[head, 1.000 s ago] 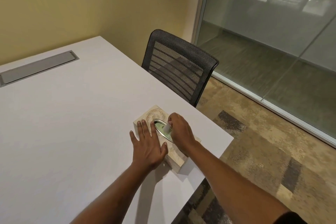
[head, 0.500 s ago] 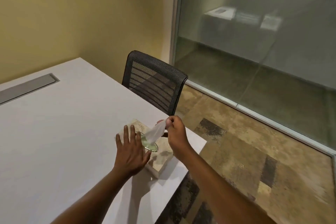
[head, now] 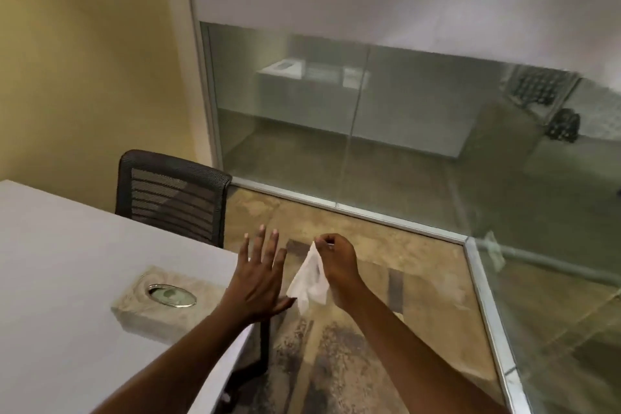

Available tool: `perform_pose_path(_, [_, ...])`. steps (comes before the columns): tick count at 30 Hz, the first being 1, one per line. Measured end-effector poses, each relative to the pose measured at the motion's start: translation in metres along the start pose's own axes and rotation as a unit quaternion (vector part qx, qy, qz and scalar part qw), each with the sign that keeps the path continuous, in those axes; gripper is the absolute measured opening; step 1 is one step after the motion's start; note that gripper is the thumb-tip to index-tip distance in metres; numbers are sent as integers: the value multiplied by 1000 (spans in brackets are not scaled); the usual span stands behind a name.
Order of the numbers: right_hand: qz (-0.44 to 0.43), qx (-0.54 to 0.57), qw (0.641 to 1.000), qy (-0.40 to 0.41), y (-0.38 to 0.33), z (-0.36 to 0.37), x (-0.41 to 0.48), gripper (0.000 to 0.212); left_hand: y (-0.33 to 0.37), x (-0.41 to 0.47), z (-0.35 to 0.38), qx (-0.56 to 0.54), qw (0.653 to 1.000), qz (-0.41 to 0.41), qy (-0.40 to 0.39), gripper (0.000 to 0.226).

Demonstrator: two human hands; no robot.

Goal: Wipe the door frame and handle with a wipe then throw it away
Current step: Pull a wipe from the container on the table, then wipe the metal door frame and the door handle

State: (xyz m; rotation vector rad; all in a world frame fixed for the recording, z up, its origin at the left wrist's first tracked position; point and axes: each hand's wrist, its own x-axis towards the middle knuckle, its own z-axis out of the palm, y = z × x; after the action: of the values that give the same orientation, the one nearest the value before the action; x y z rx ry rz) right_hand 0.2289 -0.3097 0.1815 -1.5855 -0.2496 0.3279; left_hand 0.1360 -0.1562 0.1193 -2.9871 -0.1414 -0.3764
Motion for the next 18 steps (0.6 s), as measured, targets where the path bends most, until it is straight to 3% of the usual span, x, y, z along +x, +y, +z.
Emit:
perform_pose_path(4, [8,43,999,-3,-37,-85,-39,31,68,26,-42,-4,999,50,3,90])
perform_pose_path(8, [-3,83,997,11,-73,-175,-93,11,143,46,-80,-26,994,104,28,94])
perform_pose_path(13, [-15,98,991,88,-102,-281,-172,34,256,59,-133,-65,976,191,79,91])
perform_pose_path(18, [-36,138,970,195,-120,-371,-256,26,375,69,-178,-103,948,278,113,88])
